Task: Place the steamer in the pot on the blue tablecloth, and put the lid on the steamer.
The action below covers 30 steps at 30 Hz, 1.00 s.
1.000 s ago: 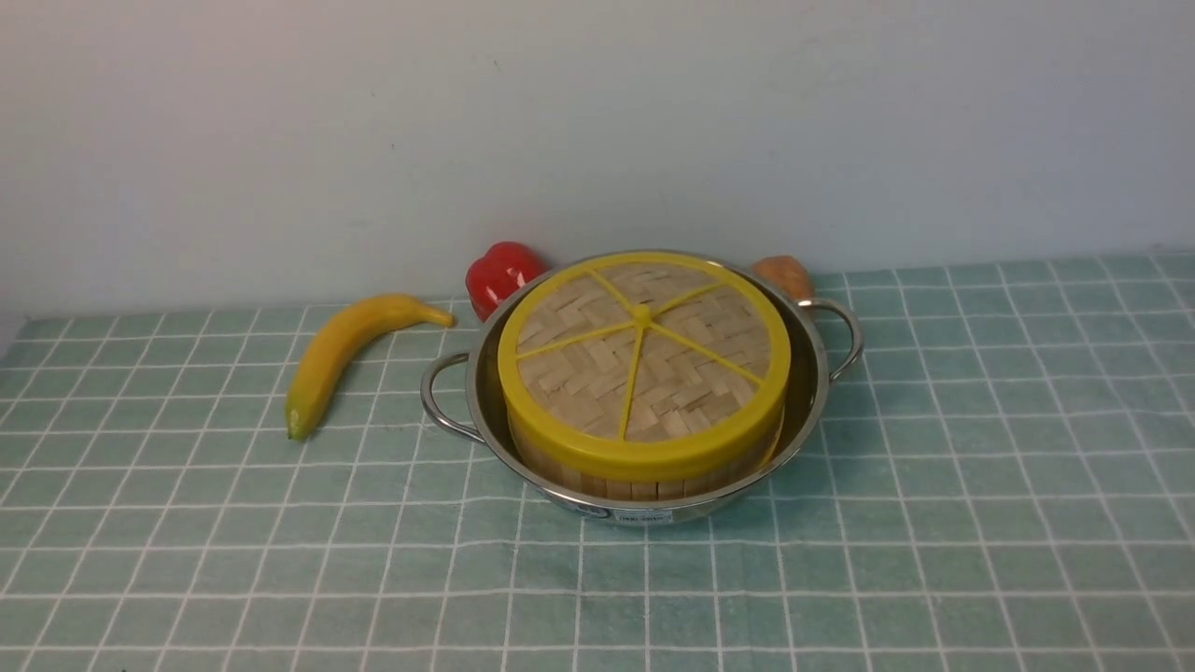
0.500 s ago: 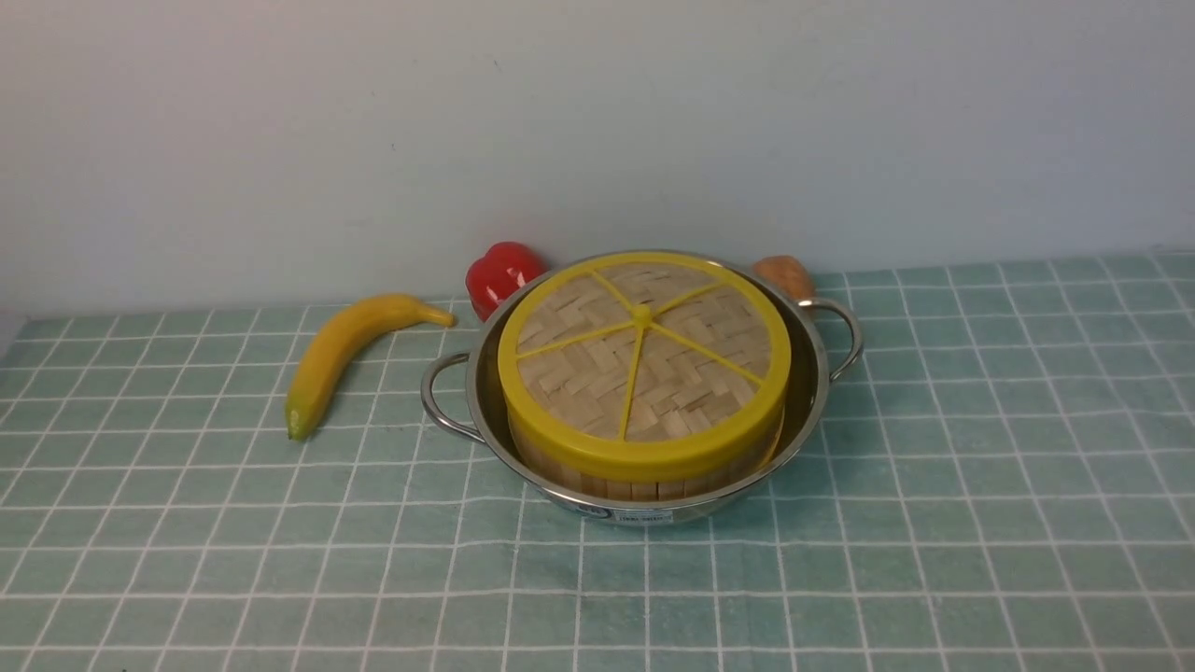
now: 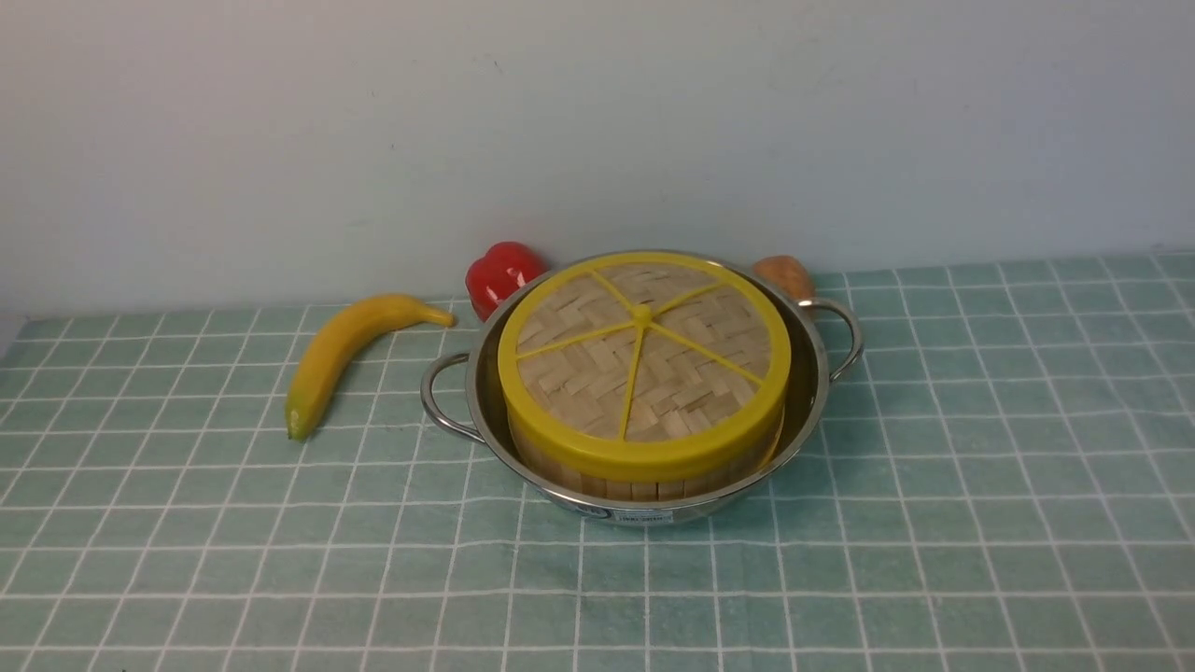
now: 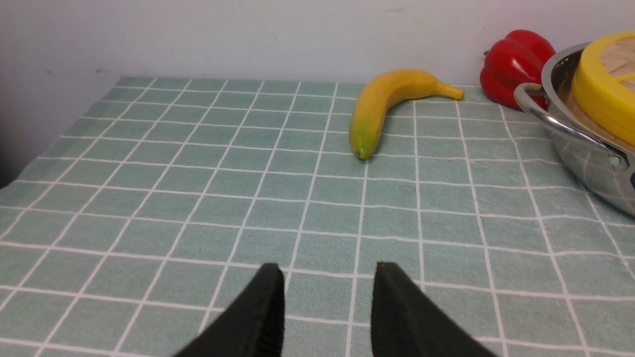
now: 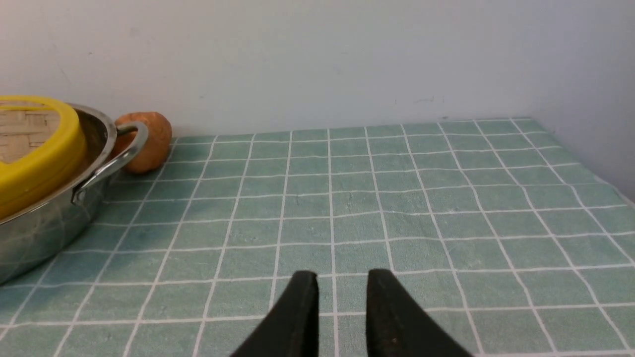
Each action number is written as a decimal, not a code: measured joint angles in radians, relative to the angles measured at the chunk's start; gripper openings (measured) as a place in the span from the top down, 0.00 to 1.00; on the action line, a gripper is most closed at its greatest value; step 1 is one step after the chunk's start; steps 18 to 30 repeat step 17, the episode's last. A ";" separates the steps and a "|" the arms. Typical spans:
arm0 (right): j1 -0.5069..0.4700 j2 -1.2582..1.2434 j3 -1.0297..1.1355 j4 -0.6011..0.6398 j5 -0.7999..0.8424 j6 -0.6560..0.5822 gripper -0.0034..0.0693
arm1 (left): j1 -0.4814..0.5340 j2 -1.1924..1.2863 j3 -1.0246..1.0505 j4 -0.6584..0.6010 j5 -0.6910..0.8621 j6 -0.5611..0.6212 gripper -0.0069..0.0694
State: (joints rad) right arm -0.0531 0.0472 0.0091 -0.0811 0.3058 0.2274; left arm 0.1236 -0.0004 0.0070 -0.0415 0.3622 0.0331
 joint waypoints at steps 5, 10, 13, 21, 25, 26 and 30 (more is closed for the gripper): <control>0.000 0.000 0.000 0.000 0.000 0.000 0.70 | 0.000 0.000 0.000 0.000 0.000 0.000 0.59; 0.000 0.000 0.000 0.000 0.000 0.000 0.68 | 0.000 0.000 0.000 0.000 0.000 0.000 0.59; 0.000 0.000 0.000 0.000 0.000 0.000 0.68 | 0.000 0.000 0.000 0.000 0.000 0.000 0.59; 0.000 0.000 0.000 0.000 0.000 0.000 0.66 | 0.000 0.000 0.000 0.000 0.000 0.000 0.59; 0.000 0.000 0.000 0.000 0.000 0.000 0.66 | 0.000 0.000 0.000 0.000 0.000 0.000 0.59; 0.000 0.000 0.000 0.000 0.000 0.000 0.66 | 0.000 0.000 0.000 0.000 0.000 0.000 0.59; 0.000 0.000 0.000 0.000 0.000 0.000 0.66 | 0.000 0.000 0.000 0.000 0.000 0.000 0.59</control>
